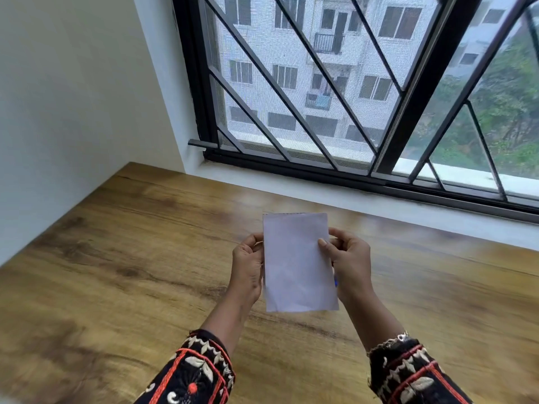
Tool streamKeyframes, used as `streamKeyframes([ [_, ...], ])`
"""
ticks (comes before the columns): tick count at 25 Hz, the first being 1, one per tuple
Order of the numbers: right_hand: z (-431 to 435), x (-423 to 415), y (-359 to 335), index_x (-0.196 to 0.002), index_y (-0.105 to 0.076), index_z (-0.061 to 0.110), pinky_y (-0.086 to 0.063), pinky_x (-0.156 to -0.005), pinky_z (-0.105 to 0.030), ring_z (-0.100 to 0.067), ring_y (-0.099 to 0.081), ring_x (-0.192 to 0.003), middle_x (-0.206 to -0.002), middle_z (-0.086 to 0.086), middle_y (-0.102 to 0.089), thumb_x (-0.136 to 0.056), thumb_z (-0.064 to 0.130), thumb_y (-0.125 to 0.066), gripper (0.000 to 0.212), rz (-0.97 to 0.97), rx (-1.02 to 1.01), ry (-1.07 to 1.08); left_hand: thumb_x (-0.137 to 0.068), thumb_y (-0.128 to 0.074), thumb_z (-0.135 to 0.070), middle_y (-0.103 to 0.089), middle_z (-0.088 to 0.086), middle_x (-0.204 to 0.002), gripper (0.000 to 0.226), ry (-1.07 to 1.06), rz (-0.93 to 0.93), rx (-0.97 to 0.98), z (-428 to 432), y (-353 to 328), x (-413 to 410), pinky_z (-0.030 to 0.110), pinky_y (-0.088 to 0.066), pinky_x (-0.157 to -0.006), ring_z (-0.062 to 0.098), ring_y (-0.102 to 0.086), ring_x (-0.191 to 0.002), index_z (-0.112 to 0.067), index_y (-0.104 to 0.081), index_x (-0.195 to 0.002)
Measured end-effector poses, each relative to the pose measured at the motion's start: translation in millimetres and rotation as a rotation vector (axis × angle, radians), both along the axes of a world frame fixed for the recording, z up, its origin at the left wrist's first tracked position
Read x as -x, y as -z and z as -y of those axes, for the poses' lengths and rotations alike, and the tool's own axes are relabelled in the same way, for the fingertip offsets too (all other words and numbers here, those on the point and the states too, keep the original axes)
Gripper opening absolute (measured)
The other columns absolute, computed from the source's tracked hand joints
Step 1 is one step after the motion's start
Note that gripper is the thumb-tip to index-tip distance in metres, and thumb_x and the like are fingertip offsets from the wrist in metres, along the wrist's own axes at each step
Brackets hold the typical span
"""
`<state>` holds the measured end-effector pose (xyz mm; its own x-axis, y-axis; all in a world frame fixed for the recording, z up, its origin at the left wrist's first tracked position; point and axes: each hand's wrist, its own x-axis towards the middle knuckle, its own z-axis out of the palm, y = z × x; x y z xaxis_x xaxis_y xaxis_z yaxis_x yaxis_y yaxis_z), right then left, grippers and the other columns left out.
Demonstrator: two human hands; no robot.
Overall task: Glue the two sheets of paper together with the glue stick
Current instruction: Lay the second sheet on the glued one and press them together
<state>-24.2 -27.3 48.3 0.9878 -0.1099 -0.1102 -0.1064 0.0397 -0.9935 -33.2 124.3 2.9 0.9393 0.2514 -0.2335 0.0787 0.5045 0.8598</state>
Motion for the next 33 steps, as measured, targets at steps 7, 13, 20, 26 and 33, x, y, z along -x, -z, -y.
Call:
streamKeyframes([
  [7,0.3,-0.1,-2.8,-0.098,-0.066,0.003,-0.04,-0.038,-0.014,-0.006,-0.056,-0.05,-0.061,0.0,-0.058,-0.082,-0.005,-0.057,0.02,-0.034,-0.083,-0.008,-0.077,-0.055,0.016,-0.072,0.001,-0.062,0.029,0.024,0.012,0.008,2.8,-4.7,1.6,0.026,-0.055,-0.049,0.016,-0.065,-0.052,-0.012,-0.065,-0.075],
  [13,1.9,-1.1,-2.7,-0.092,-0.066,0.004,-0.047,-0.042,-0.016,-0.018,-0.063,-0.065,-0.077,-0.008,-0.067,-0.082,-0.003,-0.058,0.015,-0.046,-0.112,-0.001,-0.077,-0.055,0.016,-0.073,0.001,-0.065,0.03,0.042,0.03,0.023,4.8,-6.5,4.5,0.027,-0.056,-0.05,0.016,-0.066,-0.054,-0.012,-0.065,-0.078],
  [20,4.3,-4.6,0.0,-0.091,-0.066,0.004,-0.053,-0.055,-0.024,-0.022,-0.063,-0.07,-0.083,-0.014,-0.068,-0.081,-0.003,-0.059,0.014,-0.055,-0.112,0.006,-0.082,-0.057,0.003,-0.073,0.001,-0.066,0.021,0.033,0.028,0.044,5.9,-9.0,6.1,0.03,-0.054,-0.056,0.017,-0.065,-0.057,-0.015,-0.067,-0.08],
  [26,5.7,-7.0,-0.2,-0.088,-0.066,0.005,-0.052,-0.053,-0.023,-0.019,-0.063,-0.067,-0.078,-0.009,-0.068,-0.081,-0.002,-0.06,0.012,-0.048,-0.106,0.012,-0.09,-0.051,-0.031,-0.068,-0.008,-0.058,0.026,0.034,0.05,0.045,5.8,-16.8,7.1,0.021,-0.051,-0.051,0.006,-0.062,-0.054,-0.019,-0.067,-0.073],
  [33,6.0,-9.3,-0.4,-0.085,-0.066,0.004,-0.051,-0.068,-0.033,-0.026,-0.061,-0.071,-0.082,-0.015,-0.066,-0.081,-0.004,-0.059,0.012,-0.054,-0.118,0.013,-0.084,-0.062,-0.018,-0.069,-0.011,-0.061,0.007,-0.016,0.064,-0.004,1.7,-35.6,-2.2,0.014,-0.047,-0.046,0.002,-0.061,-0.054,-0.02,-0.064,-0.078],
])
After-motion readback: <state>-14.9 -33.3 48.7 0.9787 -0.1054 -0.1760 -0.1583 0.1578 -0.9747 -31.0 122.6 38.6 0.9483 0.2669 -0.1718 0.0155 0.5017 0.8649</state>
